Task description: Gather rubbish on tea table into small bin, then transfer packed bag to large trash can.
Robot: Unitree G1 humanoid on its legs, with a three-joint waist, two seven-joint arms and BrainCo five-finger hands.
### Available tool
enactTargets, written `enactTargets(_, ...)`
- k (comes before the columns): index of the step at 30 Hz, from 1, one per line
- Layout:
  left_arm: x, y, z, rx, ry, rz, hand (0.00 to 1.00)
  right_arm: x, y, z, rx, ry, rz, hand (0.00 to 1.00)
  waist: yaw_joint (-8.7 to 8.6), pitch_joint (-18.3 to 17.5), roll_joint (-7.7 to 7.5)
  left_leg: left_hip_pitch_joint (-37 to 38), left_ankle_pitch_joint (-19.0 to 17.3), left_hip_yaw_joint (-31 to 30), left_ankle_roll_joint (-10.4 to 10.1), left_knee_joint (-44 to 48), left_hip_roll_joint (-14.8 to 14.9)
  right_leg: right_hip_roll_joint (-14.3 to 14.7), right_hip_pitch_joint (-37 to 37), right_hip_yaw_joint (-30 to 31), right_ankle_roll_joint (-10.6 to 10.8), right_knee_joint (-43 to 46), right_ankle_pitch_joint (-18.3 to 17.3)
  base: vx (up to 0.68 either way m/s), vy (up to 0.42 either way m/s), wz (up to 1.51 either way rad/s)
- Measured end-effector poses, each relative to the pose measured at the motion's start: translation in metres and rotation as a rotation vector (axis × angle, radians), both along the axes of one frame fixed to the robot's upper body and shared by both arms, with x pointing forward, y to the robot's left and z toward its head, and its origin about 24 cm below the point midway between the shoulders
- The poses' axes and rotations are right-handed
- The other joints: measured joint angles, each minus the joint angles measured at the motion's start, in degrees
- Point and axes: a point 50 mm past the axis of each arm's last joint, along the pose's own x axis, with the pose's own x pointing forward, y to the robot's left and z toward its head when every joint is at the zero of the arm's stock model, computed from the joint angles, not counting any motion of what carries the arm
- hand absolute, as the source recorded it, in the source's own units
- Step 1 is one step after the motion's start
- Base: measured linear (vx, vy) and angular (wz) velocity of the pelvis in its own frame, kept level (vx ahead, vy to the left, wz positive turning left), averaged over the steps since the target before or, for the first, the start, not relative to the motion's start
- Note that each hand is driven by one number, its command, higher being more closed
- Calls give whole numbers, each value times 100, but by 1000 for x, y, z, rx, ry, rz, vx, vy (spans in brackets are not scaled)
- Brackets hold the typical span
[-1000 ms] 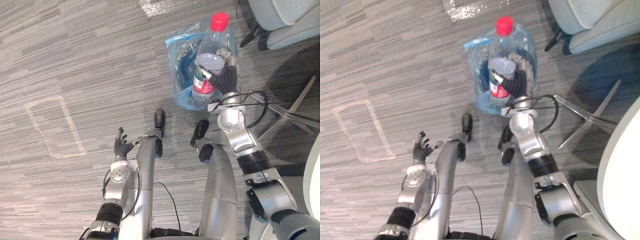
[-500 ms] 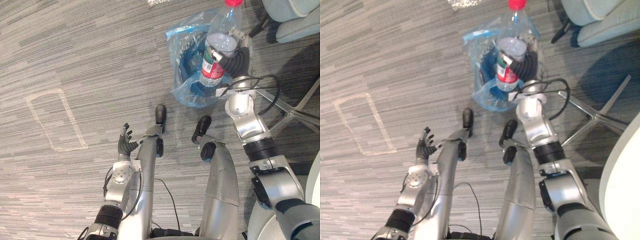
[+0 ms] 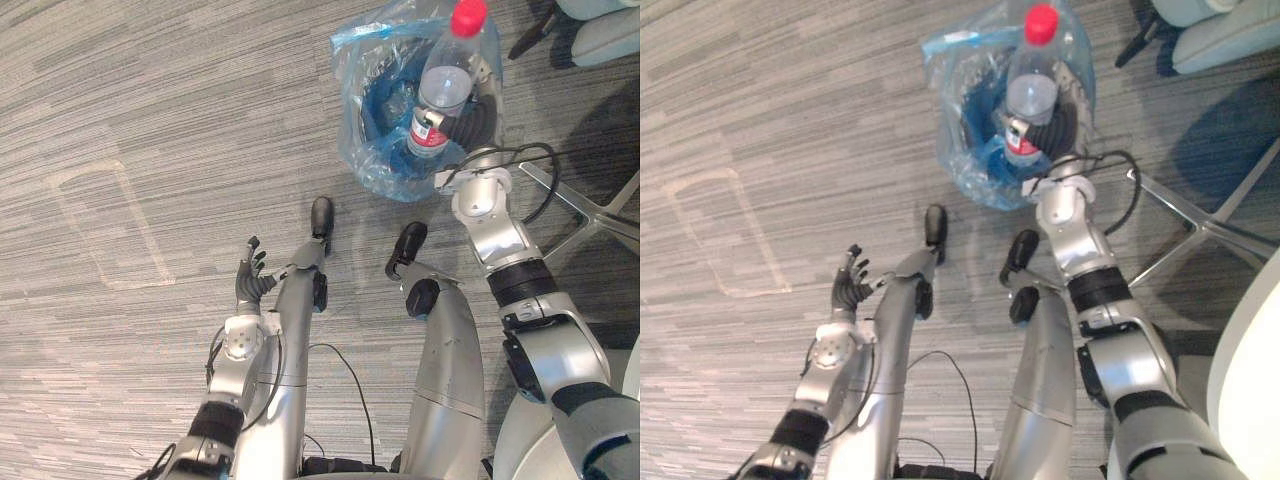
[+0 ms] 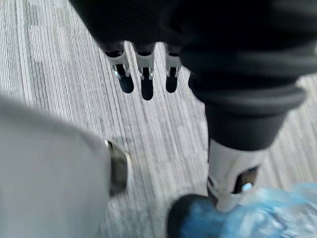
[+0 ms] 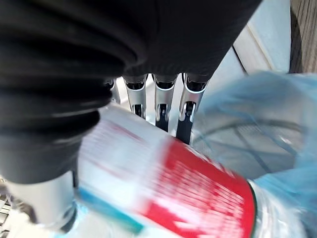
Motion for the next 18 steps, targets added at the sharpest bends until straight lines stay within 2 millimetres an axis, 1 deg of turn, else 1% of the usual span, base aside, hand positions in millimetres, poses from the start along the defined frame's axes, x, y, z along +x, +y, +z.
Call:
enactTargets(5,0,1,0,-4,-1,5,0,-1,8,-1,3,-4,19,0,0,-5,-7,-16,7,-5,11,74,13,9,0,2,-24,33,14,-77,18,-2)
enactTargets(9,4,2,-1,-25,10,28,0,-9,14,-5,-66,-35,33,0,-4,-37,-22,-39,5,-16,21,112,25,30,0,2,-9,21,5,-84,20,-3)
enactTargets(11,4,3,-5,-20,26,31,0,-13,20,-16,-127,-20,46,0,-5,-128,-58,-53,-20,-17,29,113,48,56,0,0,-16,-17,10,-77,15,-7)
enactTargets(12,3,5,-7,-16,39,35,0,-15,22,-25,-160,3,54,0,-3,-211,-115,-55,-29,-6,16,110,70,78,1,1,-15,-43,20,-75,13,-9)
enactTargets(13,3,5,-9,-15,46,37,0,-16,24,-30,-188,12,53,0,-2,-252,-134,-60,-30,-5,15,110,80,90,1,0,-9,-54,25,-88,12,-8)
enactTargets(15,2,9,-12,-1,62,42,0,-19,26,-44,-254,43,61,0,-5,-357,-227,-61,-31,-1,14,111,97,109,1,0,-5,-67,27,-70,3,-5)
enactTargets(17,2,11,-13,3,66,43,0,-21,28,-52,-304,62,62,0,-6,-400,-292,-61,-30,-2,15,111,111,126,2,0,-7,-76,29,-68,-5,-3)
enactTargets(18,2,11,-13,4,67,44,0,-21,30,-56,-345,72,62,0,-9,-407,-301,-58,-29,-7,16,114,117,136,11,0,-10,-83,32,-81,-8,-3)
